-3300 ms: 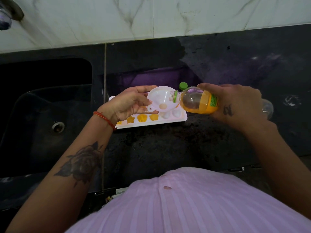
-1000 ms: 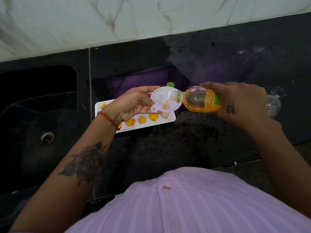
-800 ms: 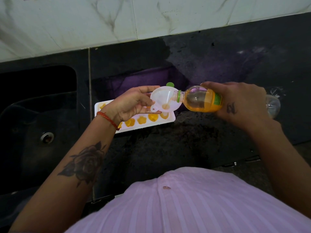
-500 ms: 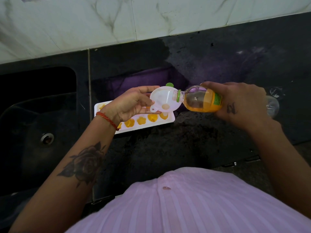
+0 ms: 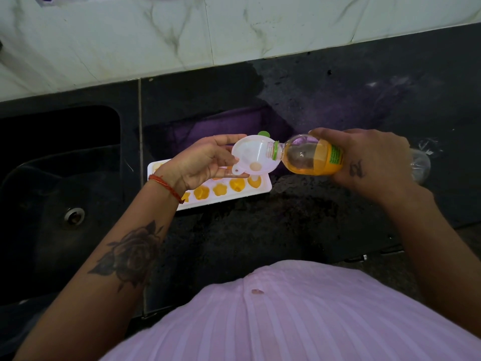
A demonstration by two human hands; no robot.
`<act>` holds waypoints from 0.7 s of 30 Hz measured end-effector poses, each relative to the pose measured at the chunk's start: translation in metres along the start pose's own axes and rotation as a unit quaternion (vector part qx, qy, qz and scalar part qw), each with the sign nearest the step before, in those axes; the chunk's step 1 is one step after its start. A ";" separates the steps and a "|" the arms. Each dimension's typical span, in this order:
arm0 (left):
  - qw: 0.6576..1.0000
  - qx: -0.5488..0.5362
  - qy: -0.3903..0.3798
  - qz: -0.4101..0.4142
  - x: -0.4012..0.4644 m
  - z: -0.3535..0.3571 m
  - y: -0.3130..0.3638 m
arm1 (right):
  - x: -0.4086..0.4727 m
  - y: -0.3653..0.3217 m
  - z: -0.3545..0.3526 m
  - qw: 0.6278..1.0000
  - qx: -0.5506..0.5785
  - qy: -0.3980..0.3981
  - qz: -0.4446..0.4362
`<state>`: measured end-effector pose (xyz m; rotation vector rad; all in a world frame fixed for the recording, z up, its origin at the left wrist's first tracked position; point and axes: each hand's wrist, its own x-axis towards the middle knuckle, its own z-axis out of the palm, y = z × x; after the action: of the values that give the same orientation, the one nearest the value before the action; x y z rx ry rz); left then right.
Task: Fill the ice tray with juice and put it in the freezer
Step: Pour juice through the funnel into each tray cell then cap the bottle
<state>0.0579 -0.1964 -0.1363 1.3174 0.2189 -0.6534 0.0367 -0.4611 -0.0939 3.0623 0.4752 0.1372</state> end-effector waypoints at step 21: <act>0.997 -0.068 -0.006 0.019 -0.006 -0.018 0.024 | 0.024 -0.004 -0.004 0.992 0.128 0.006 0.013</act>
<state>0.0701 -0.1751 -0.1180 1.1838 0.2248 -0.6033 0.0577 -0.4499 -0.0885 3.3202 0.4907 0.1022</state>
